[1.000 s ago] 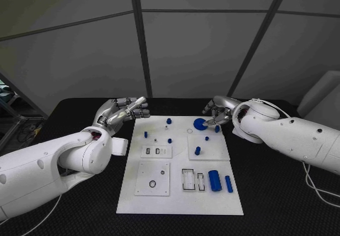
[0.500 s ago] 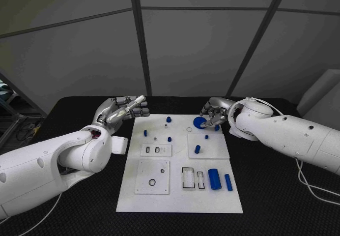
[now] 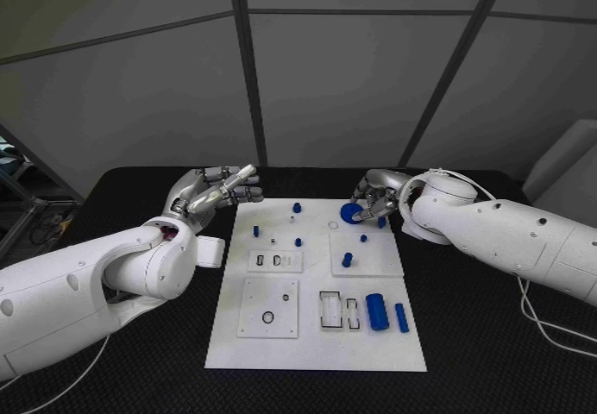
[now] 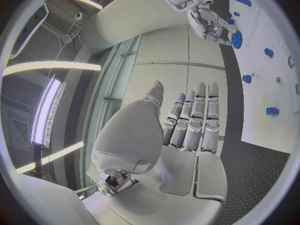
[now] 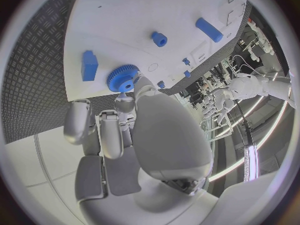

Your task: Assemble the parts on the task board

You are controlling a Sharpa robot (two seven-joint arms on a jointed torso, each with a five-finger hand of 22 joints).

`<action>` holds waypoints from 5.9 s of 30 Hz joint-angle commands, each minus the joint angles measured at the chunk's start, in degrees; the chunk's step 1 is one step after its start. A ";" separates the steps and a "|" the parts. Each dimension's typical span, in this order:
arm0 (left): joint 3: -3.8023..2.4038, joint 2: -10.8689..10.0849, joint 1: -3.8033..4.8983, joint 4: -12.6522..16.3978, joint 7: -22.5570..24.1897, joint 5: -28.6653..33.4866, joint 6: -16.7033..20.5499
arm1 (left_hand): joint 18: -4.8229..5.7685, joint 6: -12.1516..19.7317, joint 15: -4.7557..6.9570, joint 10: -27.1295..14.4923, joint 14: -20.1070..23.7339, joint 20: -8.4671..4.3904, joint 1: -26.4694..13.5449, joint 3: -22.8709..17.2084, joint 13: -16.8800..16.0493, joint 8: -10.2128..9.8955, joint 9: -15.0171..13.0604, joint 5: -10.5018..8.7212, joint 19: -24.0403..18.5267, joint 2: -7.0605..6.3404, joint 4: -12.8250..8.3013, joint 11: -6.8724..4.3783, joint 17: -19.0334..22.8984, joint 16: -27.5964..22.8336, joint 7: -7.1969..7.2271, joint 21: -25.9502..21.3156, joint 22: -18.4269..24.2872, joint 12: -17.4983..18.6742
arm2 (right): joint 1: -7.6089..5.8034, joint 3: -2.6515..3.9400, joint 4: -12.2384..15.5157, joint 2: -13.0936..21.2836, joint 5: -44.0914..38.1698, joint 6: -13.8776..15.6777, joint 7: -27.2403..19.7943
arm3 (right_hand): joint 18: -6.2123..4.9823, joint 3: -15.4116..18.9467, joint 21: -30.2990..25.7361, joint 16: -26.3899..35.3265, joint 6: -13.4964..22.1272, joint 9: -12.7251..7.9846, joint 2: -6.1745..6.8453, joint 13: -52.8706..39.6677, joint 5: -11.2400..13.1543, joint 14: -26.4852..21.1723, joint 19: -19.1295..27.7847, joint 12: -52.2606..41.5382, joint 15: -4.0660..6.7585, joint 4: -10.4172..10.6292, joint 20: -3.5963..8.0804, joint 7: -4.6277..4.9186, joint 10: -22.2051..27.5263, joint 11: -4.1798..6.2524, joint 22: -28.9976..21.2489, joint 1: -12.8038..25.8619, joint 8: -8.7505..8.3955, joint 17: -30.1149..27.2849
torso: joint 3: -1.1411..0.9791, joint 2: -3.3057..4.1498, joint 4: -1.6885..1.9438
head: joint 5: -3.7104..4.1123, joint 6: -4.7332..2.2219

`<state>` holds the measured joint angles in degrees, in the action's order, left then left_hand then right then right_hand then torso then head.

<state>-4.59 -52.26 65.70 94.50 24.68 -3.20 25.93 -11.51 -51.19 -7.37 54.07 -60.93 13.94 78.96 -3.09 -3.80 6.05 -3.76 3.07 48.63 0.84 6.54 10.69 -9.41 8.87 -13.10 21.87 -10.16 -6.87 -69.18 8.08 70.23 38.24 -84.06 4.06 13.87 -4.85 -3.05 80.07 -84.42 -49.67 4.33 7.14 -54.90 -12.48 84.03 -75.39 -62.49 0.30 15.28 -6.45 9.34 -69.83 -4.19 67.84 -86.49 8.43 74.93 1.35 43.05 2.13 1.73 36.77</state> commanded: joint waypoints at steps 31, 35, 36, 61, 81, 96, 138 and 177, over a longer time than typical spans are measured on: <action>-0.06 0.20 0.08 -0.28 0.20 -0.33 -1.03 | 1.13 0.24 -0.55 0.17 -0.03 0.13 0.19 0.09 -0.01 -0.33 0.00 0.05 0.04 0.37 -0.35 0.17 -0.06 -0.17 -0.59 0.11 0.09 0.31 | -0.07 0.00 -1.11 -1.55 -4.70 -0.37 0.67 | 0.75 -2.23 1.48 -0.93 -8.71 1.00 -3.78 -8.41 -0.19 4.01 -1.91 -7.19 1.13 -2.00 1.24 -2.06 -5.29 1.74 2.52 -0.74 4.01 4.77 | -0.06 -0.01 -0.01 | 0.01 0.53; -0.06 0.19 0.08 -0.35 0.17 -0.33 -1.04 | 1.12 0.15 -0.53 0.28 -0.06 0.13 0.27 0.09 -0.03 -0.36 -0.01 0.05 0.03 0.42 -0.50 0.13 -0.13 -0.30 -0.54 0.11 0.10 0.31 | -0.06 0.00 -0.68 -1.38 -5.52 0.72 0.75 | 0.81 -3.03 1.62 -1.00 -9.66 1.11 -4.28 -9.24 -0.16 4.04 -2.12 -7.80 1.48 -2.60 1.57 -2.48 -5.87 2.13 2.85 -1.20 4.20 4.94 | -0.08 -0.01 0.01 | 0.01 0.57; -0.06 0.19 0.08 -0.36 0.17 -0.33 -1.03 | 1.11 0.13 -0.52 0.31 -0.06 0.13 0.28 0.09 -0.04 -0.37 -0.02 0.05 0.02 0.43 -0.53 0.12 -0.15 -0.33 -0.53 0.10 0.10 0.31 | -0.06 0.00 -0.62 -1.36 -5.60 0.89 0.73 | 0.82 -3.11 1.64 -1.01 -9.71 1.11 -4.30 -9.30 -0.18 4.05 -2.15 -7.84 1.51 -2.67 1.61 -2.50 -5.90 2.15 2.90 -1.24 4.20 4.96 | -0.08 -0.01 0.01 | 0.01 0.57; -0.06 0.55 0.07 -0.60 0.06 -0.33 -1.02 | 1.11 0.13 -0.52 0.31 -0.06 0.13 0.30 0.09 -0.04 -0.38 -0.01 0.05 0.02 0.45 -0.55 0.12 -0.16 -0.35 -0.53 0.10 0.11 0.32 | -0.07 -0.01 8.09 -5.16 -13.64 10.74 0.55 | 1.10 -5.01 2.21 -1.35 -10.05 0.88 -3.63 -10.57 -2.63 4.21 -3.01 -8.48 1.74 -3.95 2.04 -2.52 -6.53 2.28 4.17 -1.07 3.30 5.69 | -0.01 0.06 0.14 | -0.34 0.43; -0.06 1.07 0.07 -0.83 0.06 -0.33 -0.97 | 1.11 0.12 -0.53 0.31 -0.05 0.13 0.35 0.08 -0.03 -0.42 -0.01 0.05 0.00 0.48 -0.62 0.12 -0.19 -0.42 -0.53 0.09 0.11 0.35 | 0.04 -2.76 1.93 -12.13 -14.07 8.77 -0.47 | 1.09 -5.27 2.16 -1.30 -9.86 0.76 -3.29 -10.35 -2.52 4.18 -2.95 -8.20 1.68 -4.01 2.01 -2.39 -6.29 2.17 4.08 -0.68 2.94 5.57 | -0.08 0.03 0.02 | -1.03 0.95; -0.06 1.08 0.07 -0.85 0.07 -0.33 -0.99 | 1.11 0.12 -0.53 0.31 -0.05 0.13 0.35 0.08 -0.03 -0.42 -0.01 0.05 0.00 0.48 -0.62 0.12 -0.19 -0.42 -0.53 0.09 0.11 0.35 | 0.19 -3.45 0.12 -13.55 -14.10 8.23 -0.23 | 1.04 -5.61 2.00 -1.24 -9.38 0.53 -2.81 -10.02 -1.85 4.15 -2.75 -7.76 1.45 -3.85 1.84 -2.08 -5.86 1.90 3.82 0.44 2.19 5.46 | -0.09 0.09 -0.07 | -1.23 1.15; -0.07 1.29 0.08 -1.24 -0.34 -0.36 -0.77 | 1.14 0.26 -0.61 0.13 0.19 0.17 0.41 0.13 0.01 -0.65 0.02 0.05 -0.16 0.56 -0.86 0.20 -0.27 -0.83 -0.61 0.02 0.17 0.57 | 0.31 -3.49 -2.03 -13.67 -11.09 1.12 -1.10 | 0.76 1.87 1.14 -1.55 -3.71 0.16 -3.72 -8.19 -2.46 4.19 -1.86 -6.34 -0.18 1.17 0.20 -0.47 -2.84 0.10 2.72 17.81 -4.36 6.16 | -0.15 0.00 -0.02 | -1.20 1.45; -0.04 0.70 -0.06 -2.23 -0.07 -0.36 -1.22 | 1.15 0.29 -0.66 0.07 0.23 0.21 0.49 0.14 0.01 -0.78 0.02 0.05 -0.25 0.64 -1.06 0.24 -0.37 -1.05 -0.64 -0.02 0.20 0.67 | 0.43 -3.51 8.03 10.79 14.25 12.83 -18.12 | 0.15 3.18 -0.65 -0.59 -5.02 -0.15 -3.29 -8.38 -4.90 3.82 0.11 -6.12 0.23 -5.62 0.49 -0.90 -2.66 0.64 -0.18 2.64 -4.37 4.74 | -0.95 -0.35 -1.65 | -0.57 0.30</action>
<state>-4.59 -51.60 65.63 92.33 24.17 -3.23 25.49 -11.51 -51.19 -7.57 54.07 -60.72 13.94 79.26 -3.01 -3.80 5.60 -3.76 3.07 48.63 1.14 5.84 10.69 -9.73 8.12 -13.10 21.87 -10.02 -6.37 -68.71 4.56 78.48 48.88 -73.26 17.53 -0.42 -4.88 0.20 79.63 -85.30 -54.64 4.23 3.93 -63.33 -17.60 84.04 -75.56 -68.87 0.30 9.95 -6.24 8.61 -72.57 -3.87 67.71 -83.39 3.99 74.92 0.55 42.64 0.58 0.82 37.12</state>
